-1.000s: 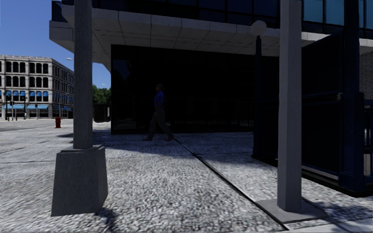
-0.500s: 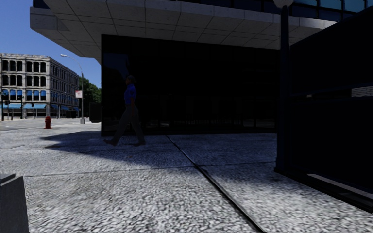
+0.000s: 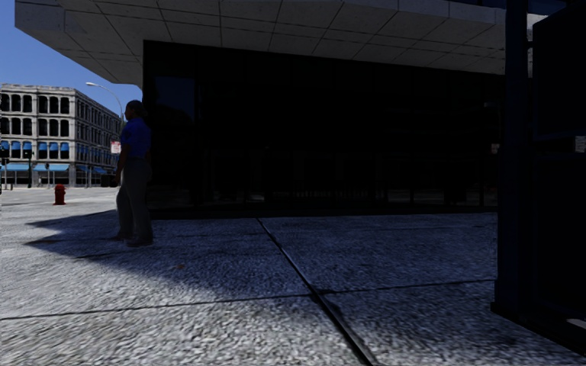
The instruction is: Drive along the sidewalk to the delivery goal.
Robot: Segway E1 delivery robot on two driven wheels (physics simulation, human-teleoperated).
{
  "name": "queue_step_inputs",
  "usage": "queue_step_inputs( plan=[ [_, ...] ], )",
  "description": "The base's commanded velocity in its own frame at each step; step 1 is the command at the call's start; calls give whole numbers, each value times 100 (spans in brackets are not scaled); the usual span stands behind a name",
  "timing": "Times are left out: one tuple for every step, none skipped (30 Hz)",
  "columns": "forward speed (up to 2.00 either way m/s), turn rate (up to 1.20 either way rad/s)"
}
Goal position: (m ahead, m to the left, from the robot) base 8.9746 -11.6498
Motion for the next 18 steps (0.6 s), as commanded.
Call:
queue_step_inputs(
  plan=[
    [160, 0],
    [160, 0],
    [160, 0],
    [160, 0],
    [160, 0],
    [160, 0],
    [160, 0],
    [160, 0],
    [160, 0],
    [160, 0],
    [160, 0],
    [160, 0],
    [160, -3],
    [159, -15],
    [159, -38],
    [159, -53],
    [159, -53],
    [159, -57]
  ],
)
